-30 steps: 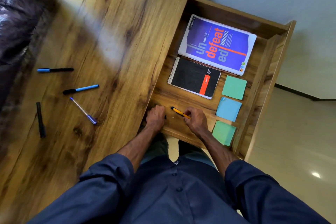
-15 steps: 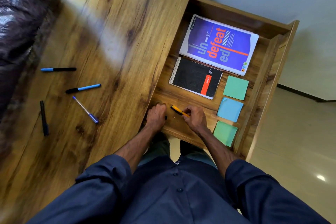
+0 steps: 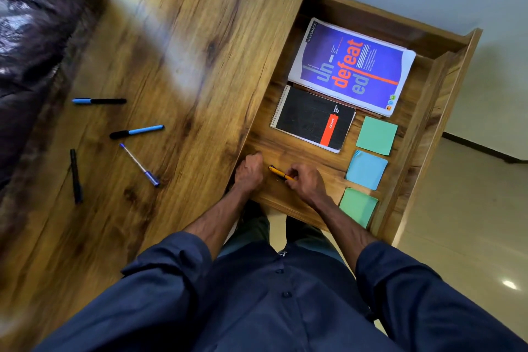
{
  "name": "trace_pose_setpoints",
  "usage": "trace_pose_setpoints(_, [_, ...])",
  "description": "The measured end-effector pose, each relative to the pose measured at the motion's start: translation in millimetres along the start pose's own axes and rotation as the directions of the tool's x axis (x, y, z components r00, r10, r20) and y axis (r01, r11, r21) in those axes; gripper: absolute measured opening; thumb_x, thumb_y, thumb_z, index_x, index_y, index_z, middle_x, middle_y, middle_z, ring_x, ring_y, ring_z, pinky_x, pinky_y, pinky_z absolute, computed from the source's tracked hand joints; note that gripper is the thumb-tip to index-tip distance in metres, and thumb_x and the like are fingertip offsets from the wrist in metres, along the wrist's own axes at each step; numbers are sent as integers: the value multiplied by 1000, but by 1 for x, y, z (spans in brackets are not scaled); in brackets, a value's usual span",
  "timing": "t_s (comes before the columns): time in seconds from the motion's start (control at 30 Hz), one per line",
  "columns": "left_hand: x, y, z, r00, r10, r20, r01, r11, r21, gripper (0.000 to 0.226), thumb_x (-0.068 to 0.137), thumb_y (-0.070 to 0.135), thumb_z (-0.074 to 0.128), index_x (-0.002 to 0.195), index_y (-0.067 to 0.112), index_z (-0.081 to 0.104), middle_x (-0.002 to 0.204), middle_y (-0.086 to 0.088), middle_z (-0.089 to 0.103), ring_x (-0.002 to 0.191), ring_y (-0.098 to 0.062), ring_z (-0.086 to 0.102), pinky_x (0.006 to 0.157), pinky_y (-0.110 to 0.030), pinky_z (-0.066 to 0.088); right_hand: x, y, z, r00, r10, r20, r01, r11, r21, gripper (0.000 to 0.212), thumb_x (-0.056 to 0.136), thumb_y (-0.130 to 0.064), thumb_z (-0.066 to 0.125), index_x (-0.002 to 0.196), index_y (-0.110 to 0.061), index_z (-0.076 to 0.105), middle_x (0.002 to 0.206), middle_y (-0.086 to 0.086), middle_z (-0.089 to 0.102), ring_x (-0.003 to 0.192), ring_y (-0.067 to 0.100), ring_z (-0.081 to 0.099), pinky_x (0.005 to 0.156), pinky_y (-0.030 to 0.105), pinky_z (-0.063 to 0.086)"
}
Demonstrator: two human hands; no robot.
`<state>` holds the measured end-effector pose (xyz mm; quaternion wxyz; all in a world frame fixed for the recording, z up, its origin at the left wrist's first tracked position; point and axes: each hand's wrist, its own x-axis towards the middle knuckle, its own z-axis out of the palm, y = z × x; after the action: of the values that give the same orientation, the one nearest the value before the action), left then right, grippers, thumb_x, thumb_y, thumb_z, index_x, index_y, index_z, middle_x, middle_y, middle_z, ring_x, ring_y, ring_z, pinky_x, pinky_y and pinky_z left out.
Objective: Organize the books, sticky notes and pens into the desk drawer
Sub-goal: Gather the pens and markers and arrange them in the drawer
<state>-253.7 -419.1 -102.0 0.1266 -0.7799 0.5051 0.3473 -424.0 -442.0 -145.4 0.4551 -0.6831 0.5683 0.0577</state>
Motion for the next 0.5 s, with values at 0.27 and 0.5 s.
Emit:
trace_pose_setpoints(0.27, [-5, -1, 5, 1000, 18, 6, -18, 1000, -22, 20, 92, 8, 58, 111, 9, 53, 111, -15, 64, 102, -36, 65, 85, -44, 54, -2, 5, 7, 998, -63, -19, 63, 997, -34, 19, 83, -19, 77, 101, -24, 75, 100, -2, 75, 89, 16, 69, 80, 38, 59])
trace_pose_setpoints(0.5, [-8, -4, 6, 1000, 28, -4, -28, 999, -46, 21, 91, 8, 61, 111, 11, 54, 107, -11, 64, 98, -31, 66, 86, -44, 57, 0, 10, -5, 987, -95, -126, 94, 995, -14, 24, 85, -20, 77, 109, -15, 75, 105, 3, 73, 89, 12, 63, 75, 26, 49])
